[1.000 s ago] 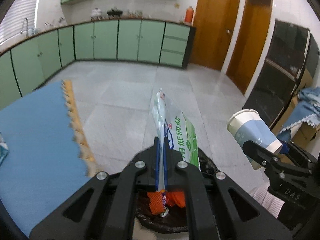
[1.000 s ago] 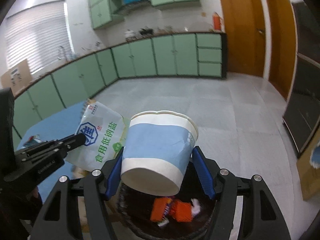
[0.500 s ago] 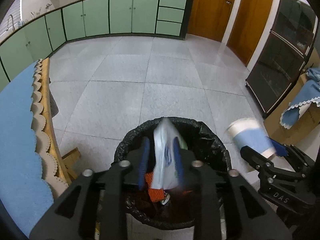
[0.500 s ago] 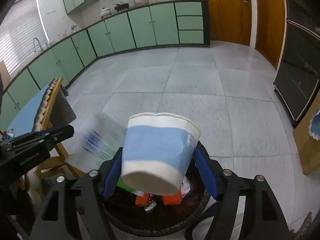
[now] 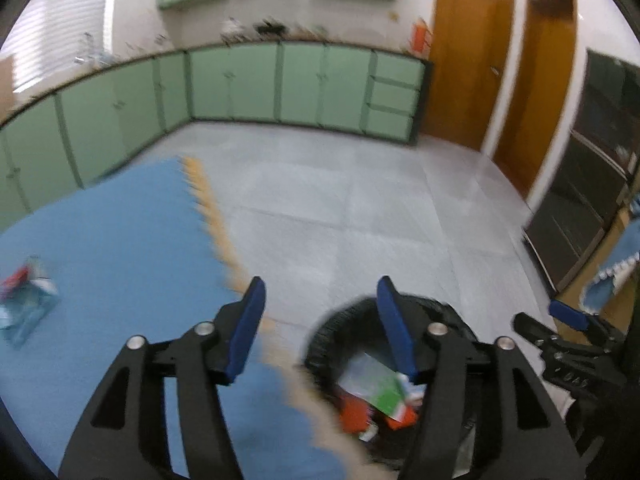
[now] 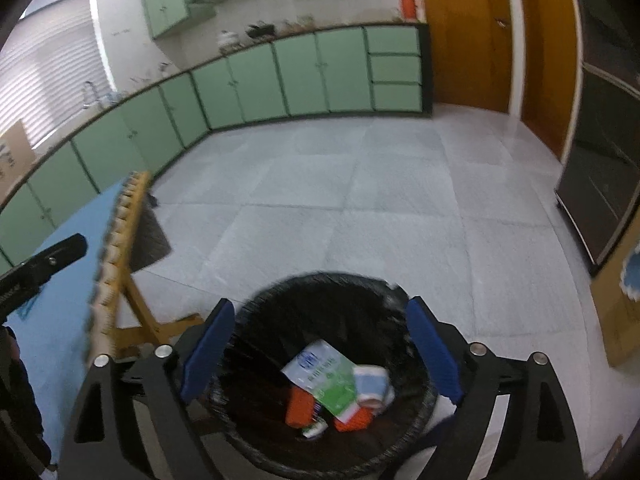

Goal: Collect trash
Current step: 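Return both tools over the table to the snack bag and milk carton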

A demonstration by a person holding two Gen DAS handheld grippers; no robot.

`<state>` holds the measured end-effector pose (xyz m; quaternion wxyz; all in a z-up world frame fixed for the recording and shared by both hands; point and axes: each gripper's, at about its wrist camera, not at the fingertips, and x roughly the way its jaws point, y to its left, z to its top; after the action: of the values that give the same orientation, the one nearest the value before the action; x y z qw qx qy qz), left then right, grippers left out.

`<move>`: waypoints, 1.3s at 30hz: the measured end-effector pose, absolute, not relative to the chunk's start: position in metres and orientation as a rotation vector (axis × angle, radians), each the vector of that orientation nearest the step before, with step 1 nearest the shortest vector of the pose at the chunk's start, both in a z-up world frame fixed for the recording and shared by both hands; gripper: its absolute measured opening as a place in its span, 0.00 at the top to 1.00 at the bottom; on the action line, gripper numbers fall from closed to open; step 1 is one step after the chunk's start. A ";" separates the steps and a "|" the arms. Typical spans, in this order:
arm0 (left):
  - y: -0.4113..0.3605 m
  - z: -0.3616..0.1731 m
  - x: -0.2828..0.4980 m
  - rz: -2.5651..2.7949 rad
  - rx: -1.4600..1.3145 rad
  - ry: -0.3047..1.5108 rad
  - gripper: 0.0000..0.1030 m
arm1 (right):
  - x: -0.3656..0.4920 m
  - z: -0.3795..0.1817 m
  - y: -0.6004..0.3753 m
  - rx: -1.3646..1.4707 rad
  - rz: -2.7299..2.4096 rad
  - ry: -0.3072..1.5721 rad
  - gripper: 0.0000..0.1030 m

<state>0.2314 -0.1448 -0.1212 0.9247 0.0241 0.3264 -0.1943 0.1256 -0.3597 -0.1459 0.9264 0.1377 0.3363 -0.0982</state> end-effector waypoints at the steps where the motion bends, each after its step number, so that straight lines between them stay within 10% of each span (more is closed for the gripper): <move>1: -0.130 -0.116 0.230 -0.372 0.045 0.651 0.39 | 0.129 -0.139 -0.352 0.273 -0.181 0.676 0.15; 20: 0.164 -0.089 0.209 0.264 -0.011 0.547 0.21 | 0.238 -0.069 -0.056 0.073 0.432 0.541 0.07; 39: 0.255 -0.128 0.224 0.362 -0.093 0.628 0.21 | 0.273 -0.102 0.065 0.020 0.518 0.678 0.28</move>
<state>0.2235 0.2554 -0.1276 0.9339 -0.0456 0.3071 0.1771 0.2733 0.0648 -0.1024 0.9103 0.0096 0.3288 0.2514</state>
